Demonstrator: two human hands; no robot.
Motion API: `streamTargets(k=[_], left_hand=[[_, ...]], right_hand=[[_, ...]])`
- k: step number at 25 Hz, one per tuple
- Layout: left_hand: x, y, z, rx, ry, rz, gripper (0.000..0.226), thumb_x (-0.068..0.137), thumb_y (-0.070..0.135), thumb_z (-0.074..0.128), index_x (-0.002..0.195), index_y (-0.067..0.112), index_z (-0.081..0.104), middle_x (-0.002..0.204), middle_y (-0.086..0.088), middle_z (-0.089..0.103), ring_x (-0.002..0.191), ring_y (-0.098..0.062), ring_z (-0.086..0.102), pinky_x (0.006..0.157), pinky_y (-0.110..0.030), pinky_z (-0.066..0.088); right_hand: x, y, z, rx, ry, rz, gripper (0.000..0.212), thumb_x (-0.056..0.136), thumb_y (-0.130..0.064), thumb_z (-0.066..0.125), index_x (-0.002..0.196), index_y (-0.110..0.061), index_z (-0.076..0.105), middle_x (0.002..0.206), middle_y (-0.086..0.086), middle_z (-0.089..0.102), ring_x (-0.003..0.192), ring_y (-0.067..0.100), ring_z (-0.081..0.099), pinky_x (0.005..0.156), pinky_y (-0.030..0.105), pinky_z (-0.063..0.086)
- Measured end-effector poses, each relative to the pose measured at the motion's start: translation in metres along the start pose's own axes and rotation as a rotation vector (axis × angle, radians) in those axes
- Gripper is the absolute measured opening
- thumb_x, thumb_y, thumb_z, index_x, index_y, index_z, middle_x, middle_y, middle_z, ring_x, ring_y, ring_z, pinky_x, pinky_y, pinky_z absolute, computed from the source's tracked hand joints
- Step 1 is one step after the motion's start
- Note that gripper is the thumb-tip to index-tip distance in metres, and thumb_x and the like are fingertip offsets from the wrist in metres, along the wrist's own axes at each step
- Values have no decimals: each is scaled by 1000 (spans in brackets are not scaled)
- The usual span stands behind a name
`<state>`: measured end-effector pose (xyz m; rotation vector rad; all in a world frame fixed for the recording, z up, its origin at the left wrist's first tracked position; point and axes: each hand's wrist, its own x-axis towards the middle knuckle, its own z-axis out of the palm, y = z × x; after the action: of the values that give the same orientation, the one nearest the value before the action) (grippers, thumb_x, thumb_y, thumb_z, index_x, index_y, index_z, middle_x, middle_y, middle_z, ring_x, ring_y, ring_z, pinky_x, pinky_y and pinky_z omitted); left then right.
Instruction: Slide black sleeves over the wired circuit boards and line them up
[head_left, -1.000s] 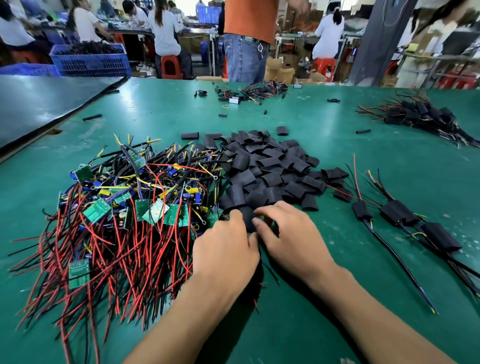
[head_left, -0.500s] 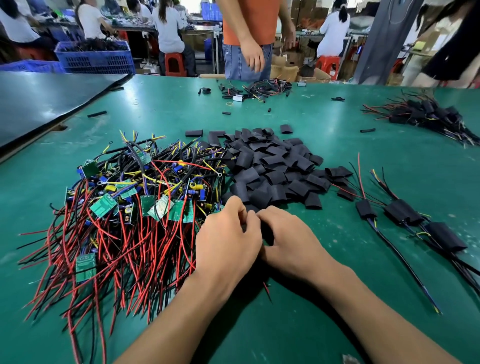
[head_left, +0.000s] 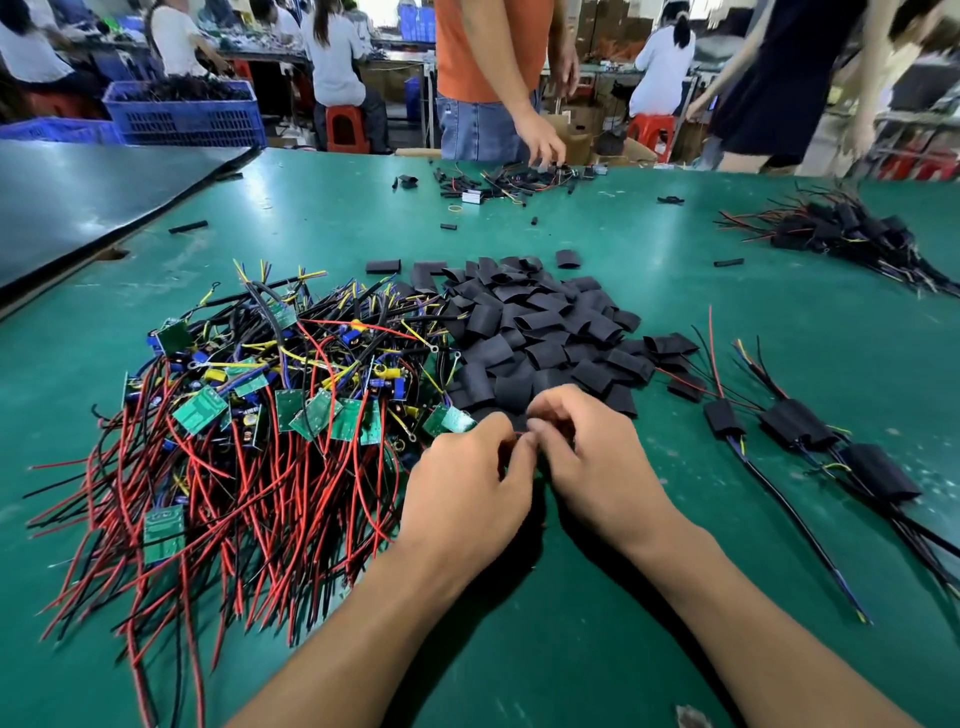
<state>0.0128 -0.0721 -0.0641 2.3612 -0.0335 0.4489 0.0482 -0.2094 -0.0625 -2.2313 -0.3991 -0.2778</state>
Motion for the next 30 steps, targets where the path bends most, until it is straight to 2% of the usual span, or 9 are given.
streamTargets(k=[3, 5, 8, 12, 14, 17, 21, 27, 30], left_hand=[[0, 2, -4, -73, 40, -1, 42, 100, 44, 45, 68, 16, 44, 59, -6, 55, 64, -38, 55, 61, -47, 49], [0, 3, -5, -91, 56, -9, 46, 101, 43, 43, 63, 19, 35, 54, -1, 46, 62, -39, 53, 59, -47, 48], [3, 0, -5, -101, 68, -30, 45, 101, 41, 45, 63, 23, 31, 49, 3, 36, 60, -38, 49, 55, -43, 40], [6, 0, -4, -285, 148, -137, 26, 99, 42, 48, 83, 24, 58, 57, 4, 63, 57, -18, 61, 61, -38, 49], [8, 2, -5, -522, 150, -247, 24, 101, 36, 46, 88, 24, 62, 69, 3, 71, 48, -18, 61, 55, -36, 50], [12, 4, -11, -860, 67, -390, 29, 101, 35, 50, 89, 11, 60, 76, -11, 73, 46, -22, 61, 43, -28, 47], [13, 6, -14, -985, -52, -415, 21, 92, 24, 68, 91, 4, 61, 68, -8, 66, 51, -22, 63, 47, -26, 50], [12, 12, -19, -1203, -258, -431, 6, 97, 9, 56, 94, 6, 60, 85, -18, 74, 61, -21, 67, 58, -26, 56], [10, 16, -19, -1261, -349, -406, 4, 97, 10, 54, 96, 8, 57, 89, -20, 73, 65, -25, 69, 61, -27, 56]], right_hand=[[3, -3, -5, 239, 121, 63, 14, 96, -16, 63, 91, -29, 63, 86, -16, 68, 81, 0, 61, 73, 8, 43], [7, -2, -12, 406, 142, 116, 15, 97, -15, 62, 92, -28, 64, 76, -16, 65, 69, 3, 58, 67, 12, 43], [11, -3, -24, 732, 152, 200, 12, 98, -9, 61, 93, -18, 65, 68, -2, 59, 63, 15, 52, 67, 27, 45], [11, -6, -36, 1083, -48, 259, 3, 84, -13, 68, 86, -15, 70, 77, 7, 57, 61, 13, 52, 62, 24, 47], [9, -3, -39, 1044, -183, 255, 5, 80, -14, 69, 85, -15, 71, 76, 7, 56, 60, 13, 51, 60, 22, 44], [5, 0, -45, 913, -373, 258, 9, 79, -13, 74, 87, -14, 70, 71, 5, 55, 62, 16, 45, 59, 23, 38], [2, 1, -48, 813, -571, 264, 2, 84, -18, 73, 84, -19, 71, 71, 2, 57, 62, 15, 47, 59, 21, 39], [10, 5, -41, 925, -331, 408, 27, 77, -44, 77, 71, -25, 58, 67, -4, 47, 56, 12, 40, 54, 24, 28], [10, 8, -38, 924, -319, 430, 35, 77, -56, 74, 89, -23, 71, 71, -4, 53, 54, 9, 44, 51, 20, 34]])
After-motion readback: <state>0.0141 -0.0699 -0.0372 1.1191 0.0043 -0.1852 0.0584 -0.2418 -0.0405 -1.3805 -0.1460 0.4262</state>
